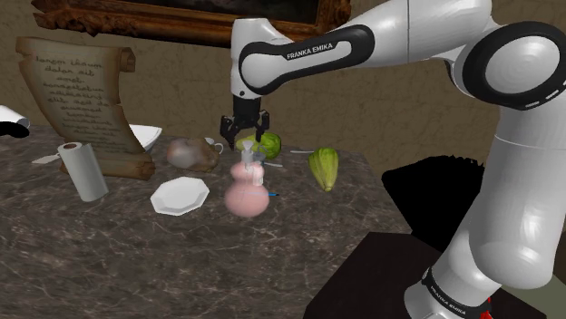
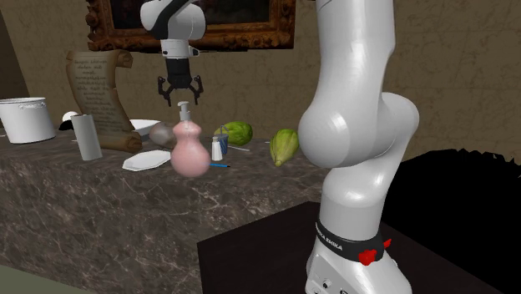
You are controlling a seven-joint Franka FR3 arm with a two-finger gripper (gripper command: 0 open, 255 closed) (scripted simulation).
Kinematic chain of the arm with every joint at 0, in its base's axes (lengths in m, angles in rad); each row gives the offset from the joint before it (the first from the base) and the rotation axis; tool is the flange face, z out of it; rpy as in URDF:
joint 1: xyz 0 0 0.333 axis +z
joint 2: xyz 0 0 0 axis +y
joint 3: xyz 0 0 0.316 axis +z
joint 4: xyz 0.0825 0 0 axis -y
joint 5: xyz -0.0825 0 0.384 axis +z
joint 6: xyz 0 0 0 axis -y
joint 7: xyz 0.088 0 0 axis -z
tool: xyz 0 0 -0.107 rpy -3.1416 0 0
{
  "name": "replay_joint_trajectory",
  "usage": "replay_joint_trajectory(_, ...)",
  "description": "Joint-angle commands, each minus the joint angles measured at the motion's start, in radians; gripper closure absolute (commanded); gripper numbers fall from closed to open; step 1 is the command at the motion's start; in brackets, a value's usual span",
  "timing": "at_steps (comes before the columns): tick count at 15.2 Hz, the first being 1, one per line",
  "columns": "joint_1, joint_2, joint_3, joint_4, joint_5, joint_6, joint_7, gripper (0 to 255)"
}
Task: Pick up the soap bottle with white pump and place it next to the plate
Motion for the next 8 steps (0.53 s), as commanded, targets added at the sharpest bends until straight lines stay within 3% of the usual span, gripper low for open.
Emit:
replay_joint_trajectory(1,0.001,-0.013,0.002,0.033,0.004,-0.046,-0.003,0)
replay_joint_trajectory(3,0.003,-0.024,0.004,0.078,0.008,-0.102,-0.006,0)
replay_joint_trajectory(8,0.003,-0.024,0.004,0.078,0.008,-0.102,-0.006,0)
